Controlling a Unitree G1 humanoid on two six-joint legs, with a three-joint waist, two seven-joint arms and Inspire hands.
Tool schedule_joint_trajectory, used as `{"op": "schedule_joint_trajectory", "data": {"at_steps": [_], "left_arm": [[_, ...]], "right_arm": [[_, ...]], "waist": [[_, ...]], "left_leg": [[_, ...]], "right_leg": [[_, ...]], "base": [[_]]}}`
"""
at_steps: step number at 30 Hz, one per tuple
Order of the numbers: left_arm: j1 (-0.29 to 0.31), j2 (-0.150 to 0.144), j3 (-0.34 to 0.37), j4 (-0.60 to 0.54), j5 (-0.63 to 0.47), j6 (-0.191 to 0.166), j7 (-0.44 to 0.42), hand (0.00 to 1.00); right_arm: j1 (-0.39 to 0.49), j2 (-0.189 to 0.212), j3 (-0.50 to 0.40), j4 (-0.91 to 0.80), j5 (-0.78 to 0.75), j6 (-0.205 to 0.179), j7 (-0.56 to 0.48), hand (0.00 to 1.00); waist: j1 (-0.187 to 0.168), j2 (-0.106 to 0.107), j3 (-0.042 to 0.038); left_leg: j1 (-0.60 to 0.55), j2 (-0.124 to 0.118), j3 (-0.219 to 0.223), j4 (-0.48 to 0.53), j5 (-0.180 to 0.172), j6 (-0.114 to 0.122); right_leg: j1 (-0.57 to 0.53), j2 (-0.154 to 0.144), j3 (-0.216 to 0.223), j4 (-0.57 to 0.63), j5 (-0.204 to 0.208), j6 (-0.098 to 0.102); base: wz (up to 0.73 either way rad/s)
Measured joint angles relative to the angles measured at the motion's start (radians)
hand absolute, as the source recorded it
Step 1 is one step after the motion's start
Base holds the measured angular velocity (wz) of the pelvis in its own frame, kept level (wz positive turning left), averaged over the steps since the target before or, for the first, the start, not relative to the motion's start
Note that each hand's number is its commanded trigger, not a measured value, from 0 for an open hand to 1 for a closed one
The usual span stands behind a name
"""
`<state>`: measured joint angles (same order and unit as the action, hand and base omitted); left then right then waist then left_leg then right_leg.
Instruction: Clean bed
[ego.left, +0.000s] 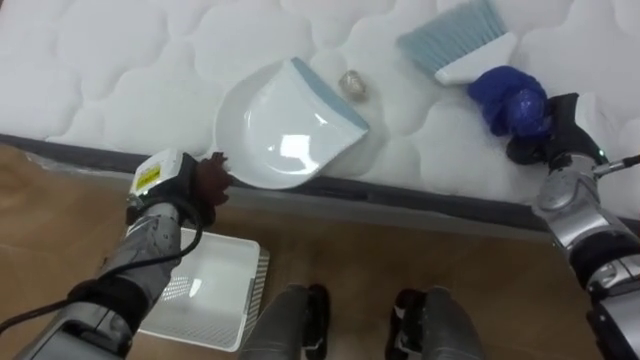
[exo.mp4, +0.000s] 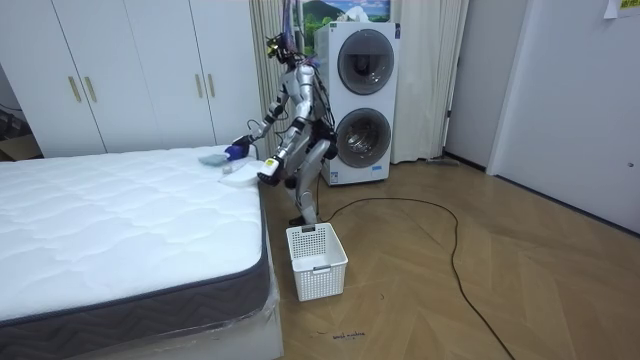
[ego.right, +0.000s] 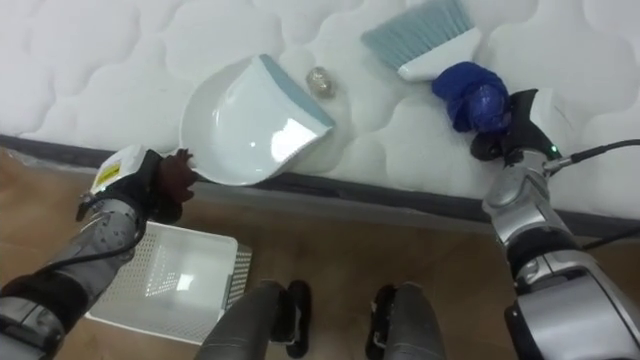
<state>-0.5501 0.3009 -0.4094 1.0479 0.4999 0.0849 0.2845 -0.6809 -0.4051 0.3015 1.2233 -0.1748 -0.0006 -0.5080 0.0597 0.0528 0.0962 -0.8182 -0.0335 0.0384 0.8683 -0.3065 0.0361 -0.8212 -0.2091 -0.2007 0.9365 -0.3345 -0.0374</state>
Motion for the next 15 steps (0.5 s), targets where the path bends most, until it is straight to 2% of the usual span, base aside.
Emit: {"op": "schedule_joint_trajectory", "data": {"at_steps": [5,8,10,12,15], "left_arm": [[0.001,0.004,0.0,-0.012,0.13,0.033,0.028,1.0],[0.001,0.006,0.0,-0.017,0.18,0.05,0.045,1.0],[0.001,0.011,0.0,-0.019,0.225,0.061,0.071,1.0],[0.0,0.045,-0.028,-0.02,0.254,0.061,0.108,1.0],[0.002,0.08,-0.036,-0.02,0.324,0.07,0.135,1.0]], "right_arm": [[-0.001,0.001,0.019,0.016,-0.059,0.024,0.005,1.0],[-0.001,0.001,0.028,0.016,-0.088,0.045,0.003,1.0],[-0.001,0.001,0.028,0.015,-0.116,0.062,0.003,1.0],[-0.002,0.0,0.032,0.015,-0.141,0.088,0.003,1.0],[-0.002,-0.014,0.031,0.018,-0.21,0.115,0.003,1.0]], "waist": [[0.003,-0.011,-0.0062],[0.003,-0.018,-0.0065],[0.002,-0.033,-0.0068],[0.0,-0.061,-0.006],[-0.005,-0.093,-0.0071]], "left_leg": [[0.009,0.005,0.001,-0.002,0.0,0.0],[0.01,0.004,0.001,-0.001,0.0,0.0],[0.011,0.004,0.003,-0.003,0.001,0.001],[0.01,0.005,0.003,-0.006,0.001,0.001],[0.009,0.015,0.003,-0.007,0.001,0.001]], "right_leg": [[0.01,0.007,0.004,-0.005,0.001,0.002],[0.013,0.011,0.003,-0.011,0.005,0.003],[0.011,0.009,0.005,-0.01,0.005,0.003],[0.01,0.011,0.003,-0.013,0.008,-0.001],[0.011,0.019,0.005,-0.022,0.013,0.001]], "base": [[0.0],[-0.01],[0.0],[-0.04],[-0.05]]}}
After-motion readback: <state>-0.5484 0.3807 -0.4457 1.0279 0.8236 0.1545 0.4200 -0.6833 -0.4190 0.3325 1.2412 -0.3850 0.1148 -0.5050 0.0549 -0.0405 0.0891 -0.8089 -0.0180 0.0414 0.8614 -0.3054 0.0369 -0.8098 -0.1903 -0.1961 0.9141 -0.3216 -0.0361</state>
